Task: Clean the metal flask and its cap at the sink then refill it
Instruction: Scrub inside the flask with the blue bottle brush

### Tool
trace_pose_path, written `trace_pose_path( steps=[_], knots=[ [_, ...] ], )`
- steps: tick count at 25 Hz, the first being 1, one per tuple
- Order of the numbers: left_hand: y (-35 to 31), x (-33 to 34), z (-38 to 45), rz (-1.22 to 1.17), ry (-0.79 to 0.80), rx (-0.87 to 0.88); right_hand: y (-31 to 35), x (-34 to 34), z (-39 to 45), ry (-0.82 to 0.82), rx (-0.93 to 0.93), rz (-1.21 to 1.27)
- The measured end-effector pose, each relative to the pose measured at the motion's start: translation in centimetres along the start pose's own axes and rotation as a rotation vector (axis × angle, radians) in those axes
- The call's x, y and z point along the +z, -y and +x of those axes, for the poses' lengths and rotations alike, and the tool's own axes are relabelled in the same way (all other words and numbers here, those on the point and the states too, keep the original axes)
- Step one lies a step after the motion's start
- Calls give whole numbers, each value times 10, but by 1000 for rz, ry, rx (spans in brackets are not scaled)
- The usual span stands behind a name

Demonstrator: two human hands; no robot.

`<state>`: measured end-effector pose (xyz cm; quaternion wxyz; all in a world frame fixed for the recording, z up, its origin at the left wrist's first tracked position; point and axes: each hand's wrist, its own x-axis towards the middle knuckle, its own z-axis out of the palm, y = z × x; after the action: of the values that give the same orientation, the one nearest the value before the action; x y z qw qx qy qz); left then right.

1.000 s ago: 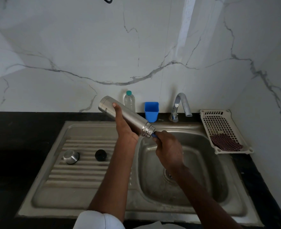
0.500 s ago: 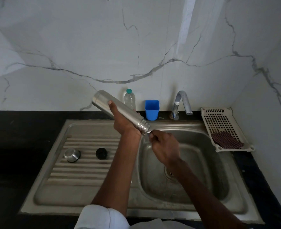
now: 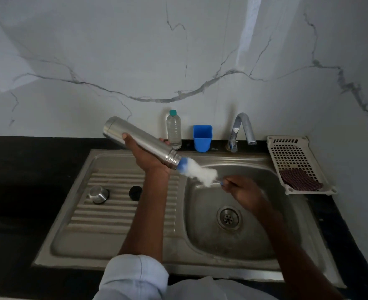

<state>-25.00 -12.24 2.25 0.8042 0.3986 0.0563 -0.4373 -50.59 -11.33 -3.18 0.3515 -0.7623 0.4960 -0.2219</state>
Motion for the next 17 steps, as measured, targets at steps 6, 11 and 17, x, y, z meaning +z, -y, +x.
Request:
trace_pose_path(
  steps=[6, 11, 17],
  knots=[
    [20, 7, -7, 13, -256, -78, 17, 38, -1, -327, -228, -267],
    [10, 1, 3, 74, -427, -78, -21, 26, -17, -512, -221, -257],
    [7, 0, 5, -10, -204, -67, 1, 13, 2, -196, -95, -134]
  ],
)
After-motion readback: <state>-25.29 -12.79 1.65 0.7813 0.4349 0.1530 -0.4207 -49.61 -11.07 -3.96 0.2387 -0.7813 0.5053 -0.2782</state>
